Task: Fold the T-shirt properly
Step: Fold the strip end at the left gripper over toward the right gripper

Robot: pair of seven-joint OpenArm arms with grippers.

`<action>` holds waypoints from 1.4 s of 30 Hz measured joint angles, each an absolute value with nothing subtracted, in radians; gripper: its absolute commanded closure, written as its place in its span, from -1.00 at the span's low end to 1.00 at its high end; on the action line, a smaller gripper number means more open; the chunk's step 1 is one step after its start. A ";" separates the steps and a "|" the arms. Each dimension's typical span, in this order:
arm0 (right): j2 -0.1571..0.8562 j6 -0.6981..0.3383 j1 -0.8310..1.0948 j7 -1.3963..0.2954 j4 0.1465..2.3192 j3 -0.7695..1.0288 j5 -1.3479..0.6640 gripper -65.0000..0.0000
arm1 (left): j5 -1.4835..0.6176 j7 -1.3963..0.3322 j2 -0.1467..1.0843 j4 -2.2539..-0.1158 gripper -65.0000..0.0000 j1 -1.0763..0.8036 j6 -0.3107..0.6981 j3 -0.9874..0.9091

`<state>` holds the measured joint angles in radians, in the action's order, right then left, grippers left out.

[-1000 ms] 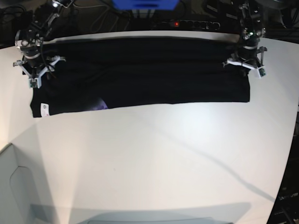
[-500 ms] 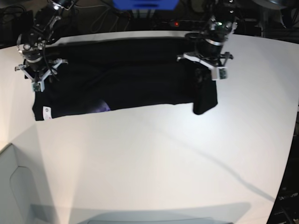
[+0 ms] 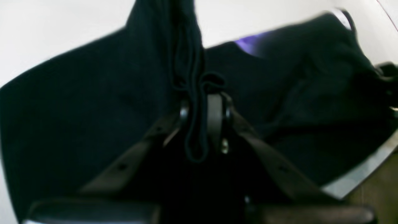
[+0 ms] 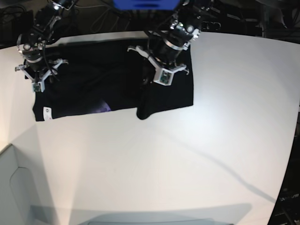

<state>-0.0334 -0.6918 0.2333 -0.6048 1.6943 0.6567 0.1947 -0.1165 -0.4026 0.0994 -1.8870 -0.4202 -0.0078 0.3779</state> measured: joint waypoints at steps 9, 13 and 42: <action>-0.034 -0.692 0.233 -0.605 1.695 0.657 0.194 0.09 | -0.117 -0.404 0.102 -1.761 1.00 -0.321 -0.011 0.513; -0.033 -0.692 0.233 -0.604 1.695 0.657 0.194 0.09 | -0.119 -0.400 0.102 -1.727 1.00 -0.282 -0.011 0.561; -0.039 -0.693 0.213 -0.622 1.698 0.663 0.200 0.09 | -0.131 -0.392 0.215 -1.913 0.20 -0.335 -0.109 0.524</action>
